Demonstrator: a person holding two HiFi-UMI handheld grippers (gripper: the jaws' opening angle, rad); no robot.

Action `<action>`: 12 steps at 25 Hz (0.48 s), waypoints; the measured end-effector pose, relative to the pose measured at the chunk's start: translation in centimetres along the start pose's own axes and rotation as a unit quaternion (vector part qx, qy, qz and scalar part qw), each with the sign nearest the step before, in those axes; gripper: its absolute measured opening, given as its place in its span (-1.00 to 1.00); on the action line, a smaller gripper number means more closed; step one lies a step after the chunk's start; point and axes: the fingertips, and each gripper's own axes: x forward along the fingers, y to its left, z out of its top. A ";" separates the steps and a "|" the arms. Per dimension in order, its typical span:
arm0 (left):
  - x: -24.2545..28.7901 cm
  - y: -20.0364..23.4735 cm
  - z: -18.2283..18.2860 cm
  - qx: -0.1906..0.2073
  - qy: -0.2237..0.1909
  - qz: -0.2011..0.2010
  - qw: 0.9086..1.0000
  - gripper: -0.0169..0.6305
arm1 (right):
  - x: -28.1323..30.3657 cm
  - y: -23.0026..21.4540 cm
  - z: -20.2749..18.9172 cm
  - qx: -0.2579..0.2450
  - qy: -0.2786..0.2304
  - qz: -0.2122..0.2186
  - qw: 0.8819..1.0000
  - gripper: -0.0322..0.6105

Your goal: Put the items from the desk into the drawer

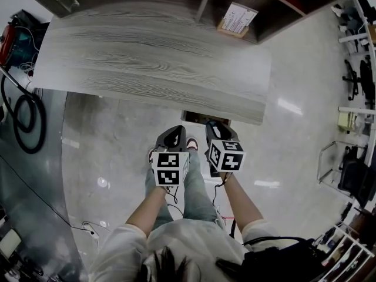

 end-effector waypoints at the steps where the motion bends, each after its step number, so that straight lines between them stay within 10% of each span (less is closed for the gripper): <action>1: -0.2 -0.1 0.1 0.001 -0.001 -0.001 1.000 -0.95 | -0.3 0.0 0.1 0.000 -0.003 -0.002 1.000 -0.52; 12: -2.9 -1.8 1.1 0.014 -0.015 -0.013 1.000 -0.95 | -4.3 0.1 0.6 0.009 -0.031 -0.023 0.999 -0.52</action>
